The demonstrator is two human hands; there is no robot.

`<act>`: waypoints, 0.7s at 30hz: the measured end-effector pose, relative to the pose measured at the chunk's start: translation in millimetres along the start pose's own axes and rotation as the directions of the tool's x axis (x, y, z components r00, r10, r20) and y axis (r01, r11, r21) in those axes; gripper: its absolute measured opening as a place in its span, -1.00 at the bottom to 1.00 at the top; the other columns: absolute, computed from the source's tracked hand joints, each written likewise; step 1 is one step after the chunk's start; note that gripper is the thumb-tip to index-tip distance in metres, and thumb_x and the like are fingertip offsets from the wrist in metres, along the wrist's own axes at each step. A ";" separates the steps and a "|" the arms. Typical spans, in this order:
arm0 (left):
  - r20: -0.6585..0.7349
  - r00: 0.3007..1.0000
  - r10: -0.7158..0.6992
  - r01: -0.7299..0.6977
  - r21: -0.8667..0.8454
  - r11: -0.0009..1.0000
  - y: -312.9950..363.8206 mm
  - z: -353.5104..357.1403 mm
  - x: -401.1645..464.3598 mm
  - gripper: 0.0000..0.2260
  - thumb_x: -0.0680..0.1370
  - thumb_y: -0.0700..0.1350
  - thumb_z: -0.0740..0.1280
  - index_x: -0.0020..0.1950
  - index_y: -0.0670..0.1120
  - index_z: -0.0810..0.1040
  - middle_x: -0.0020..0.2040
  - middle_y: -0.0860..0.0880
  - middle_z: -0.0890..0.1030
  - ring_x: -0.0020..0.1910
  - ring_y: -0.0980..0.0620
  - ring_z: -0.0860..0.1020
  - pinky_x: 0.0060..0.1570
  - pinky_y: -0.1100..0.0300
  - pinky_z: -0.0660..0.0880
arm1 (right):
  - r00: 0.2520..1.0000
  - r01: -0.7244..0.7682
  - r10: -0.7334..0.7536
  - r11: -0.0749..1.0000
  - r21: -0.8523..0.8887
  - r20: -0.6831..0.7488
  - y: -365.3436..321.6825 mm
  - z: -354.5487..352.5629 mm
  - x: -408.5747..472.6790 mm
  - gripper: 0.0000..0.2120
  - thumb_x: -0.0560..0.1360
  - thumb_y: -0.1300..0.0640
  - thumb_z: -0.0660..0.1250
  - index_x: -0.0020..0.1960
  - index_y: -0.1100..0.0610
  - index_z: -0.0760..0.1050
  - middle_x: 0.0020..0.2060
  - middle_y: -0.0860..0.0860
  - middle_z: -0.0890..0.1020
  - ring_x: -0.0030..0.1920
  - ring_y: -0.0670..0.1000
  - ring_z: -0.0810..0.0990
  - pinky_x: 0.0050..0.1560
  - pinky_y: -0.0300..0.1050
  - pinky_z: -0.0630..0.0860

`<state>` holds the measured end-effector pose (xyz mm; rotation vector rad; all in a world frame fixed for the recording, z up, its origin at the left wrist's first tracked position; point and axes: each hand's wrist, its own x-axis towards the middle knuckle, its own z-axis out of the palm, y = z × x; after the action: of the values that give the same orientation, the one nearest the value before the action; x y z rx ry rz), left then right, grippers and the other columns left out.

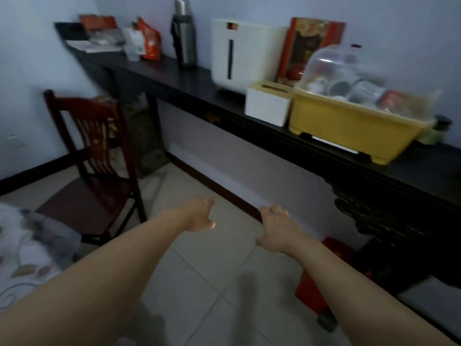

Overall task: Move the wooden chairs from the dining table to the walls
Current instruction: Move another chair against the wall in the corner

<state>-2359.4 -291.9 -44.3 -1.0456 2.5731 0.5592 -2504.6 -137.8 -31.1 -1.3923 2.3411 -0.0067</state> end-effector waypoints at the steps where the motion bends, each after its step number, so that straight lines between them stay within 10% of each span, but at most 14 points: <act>1: -0.001 1.000 -0.018 0.018 -0.015 1.000 -6.5 -4.1 3.0 -0.35 0.56 0.04 0.26 0.55 -0.07 0.04 0.51 -0.13 0.24 0.44 -0.12 0.30 0.35 0.05 0.30 | 1.000 0.026 -0.026 1.000 -0.001 0.007 -6.8 -4.2 10.2 -0.30 0.43 -0.03 0.38 0.43 0.13 0.14 0.34 0.14 0.24 0.32 0.15 0.26 0.28 0.04 0.40; 21: -0.099 0.805 -0.585 0.557 -0.215 0.802 -177.9 -87.7 69.3 -0.53 0.52 0.01 0.29 0.37 -0.10 0.26 0.23 -0.14 0.45 0.18 -0.14 0.47 0.07 0.04 0.44 | 0.803 0.595 -0.571 0.786 -0.167 0.173 -165.4 -66.2 290.1 -0.20 0.44 -0.09 0.36 0.50 0.09 0.00 0.45 0.17 0.11 0.42 0.20 0.14 0.38 0.05 0.24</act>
<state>-2291.6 -490.7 -38.7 -1.9067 2.1690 0.5547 -2509.0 -478.1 -36.1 -2.1194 1.7636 0.1467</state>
